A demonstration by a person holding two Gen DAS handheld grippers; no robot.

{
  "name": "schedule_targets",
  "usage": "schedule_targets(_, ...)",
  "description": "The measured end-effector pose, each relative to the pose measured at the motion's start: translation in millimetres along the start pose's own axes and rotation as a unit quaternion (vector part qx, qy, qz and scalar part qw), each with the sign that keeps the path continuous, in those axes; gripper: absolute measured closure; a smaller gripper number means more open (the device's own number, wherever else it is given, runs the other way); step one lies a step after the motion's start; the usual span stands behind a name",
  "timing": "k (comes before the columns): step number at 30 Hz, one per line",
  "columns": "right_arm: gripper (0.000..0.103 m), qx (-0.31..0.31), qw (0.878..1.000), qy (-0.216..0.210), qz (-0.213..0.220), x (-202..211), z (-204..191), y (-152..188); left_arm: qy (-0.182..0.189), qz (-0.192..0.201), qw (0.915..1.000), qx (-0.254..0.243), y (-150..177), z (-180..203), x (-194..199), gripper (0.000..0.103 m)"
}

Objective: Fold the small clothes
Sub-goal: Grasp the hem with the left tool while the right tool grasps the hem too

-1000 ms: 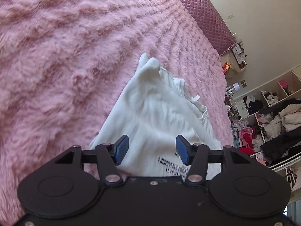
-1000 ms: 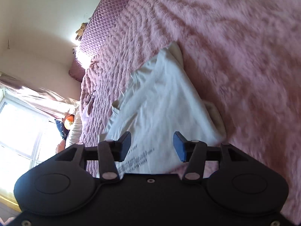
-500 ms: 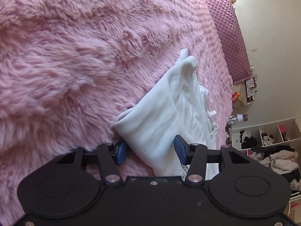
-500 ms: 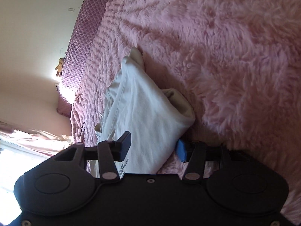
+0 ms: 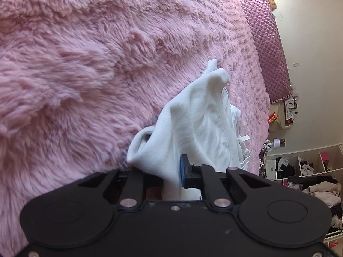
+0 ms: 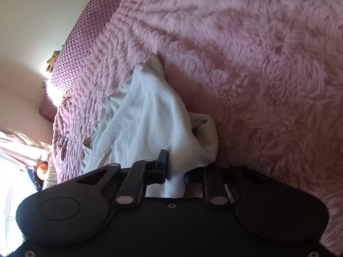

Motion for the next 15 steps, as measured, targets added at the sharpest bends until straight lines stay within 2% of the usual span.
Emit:
schedule_targets(6,0.093,-0.007,1.0,0.014,-0.008,1,-11,-13,0.016,-0.006,0.9999,0.001,-12,27,7,0.095)
schedule_targets(9,0.094,-0.018,1.0,-0.009,-0.004,11,-22,-22,0.03,-0.011,0.9989,-0.033,-16,51,15,0.096)
schedule_targets(13,0.095,-0.009,0.999,-0.04,0.008,39,-44,-30,0.075,-0.023,0.9966,-0.023,-15,76,38,0.096)
schedule_targets(15,0.095,-0.019,0.998,-0.058,0.009,58,-50,-31,0.088,-0.029,0.9951,-0.034,-10,82,56,0.096)
Point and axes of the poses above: each gripper's, at about its wrist camera, not at the fingertips, and x roughly against the way its jaws point, z to its right, y to its underside, the point moved 8 cm from there along -x, roughly the way its jaws point, and after that the axes turned 15 degrees about z, right-handed, at the moved point
